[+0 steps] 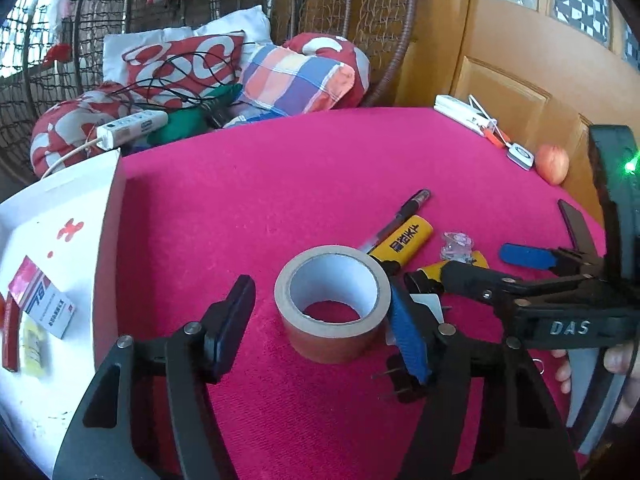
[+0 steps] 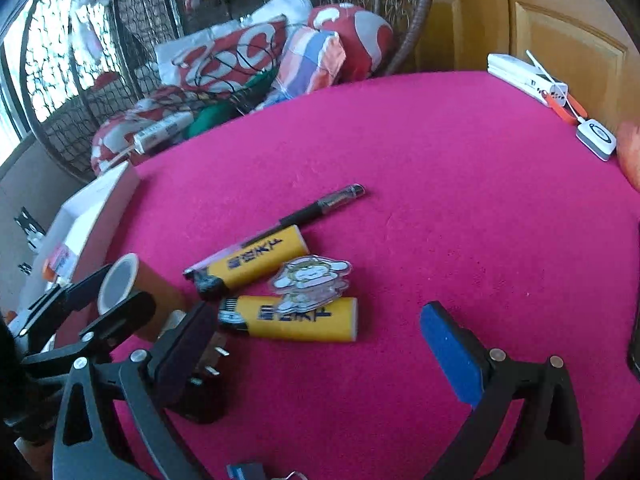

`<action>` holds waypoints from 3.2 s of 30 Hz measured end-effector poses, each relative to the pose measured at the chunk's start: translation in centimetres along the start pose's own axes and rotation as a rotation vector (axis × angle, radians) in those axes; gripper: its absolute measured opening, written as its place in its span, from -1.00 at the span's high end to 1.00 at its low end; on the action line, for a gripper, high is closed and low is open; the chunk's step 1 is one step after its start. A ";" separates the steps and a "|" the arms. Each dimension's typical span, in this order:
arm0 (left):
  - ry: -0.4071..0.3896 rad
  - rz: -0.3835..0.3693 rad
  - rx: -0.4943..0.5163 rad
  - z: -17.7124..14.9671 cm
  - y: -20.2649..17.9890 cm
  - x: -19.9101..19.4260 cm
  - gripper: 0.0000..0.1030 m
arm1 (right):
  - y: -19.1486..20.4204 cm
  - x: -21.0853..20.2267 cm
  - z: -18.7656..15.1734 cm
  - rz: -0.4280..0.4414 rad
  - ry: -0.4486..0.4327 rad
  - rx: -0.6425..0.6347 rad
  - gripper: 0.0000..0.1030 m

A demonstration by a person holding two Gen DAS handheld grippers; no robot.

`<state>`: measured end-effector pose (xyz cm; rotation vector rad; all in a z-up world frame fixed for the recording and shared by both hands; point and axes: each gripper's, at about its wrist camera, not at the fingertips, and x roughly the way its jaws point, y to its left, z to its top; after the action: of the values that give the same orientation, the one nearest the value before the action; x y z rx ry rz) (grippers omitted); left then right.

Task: Organize rigid objects
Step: 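Grasp the tan tape roll with the left gripper while the right grasps a yellow lighter, then carry the tape roll and yellow lighter to the tray and release them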

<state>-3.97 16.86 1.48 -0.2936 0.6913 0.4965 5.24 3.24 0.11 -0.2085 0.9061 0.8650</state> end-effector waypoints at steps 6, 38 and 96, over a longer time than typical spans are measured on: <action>-0.020 0.014 0.001 -0.6 0.1 -1.0 -0.31 | 1.6 0.2 -0.5 0.013 0.011 -0.114 -1.00; 0.001 -0.022 -0.005 -0.8 0.3 -0.5 -0.02 | 0.6 -1.3 -1.2 -0.028 -0.027 -0.078 -0.60; -0.347 -0.005 -0.170 -1.7 6.4 -16.9 -0.02 | 13.9 -12.9 1.3 0.220 -0.361 -0.316 -0.60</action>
<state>-19.45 15.83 10.93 -0.3580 0.3112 0.5855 -8.24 5.66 13.33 -0.2184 0.4566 1.2063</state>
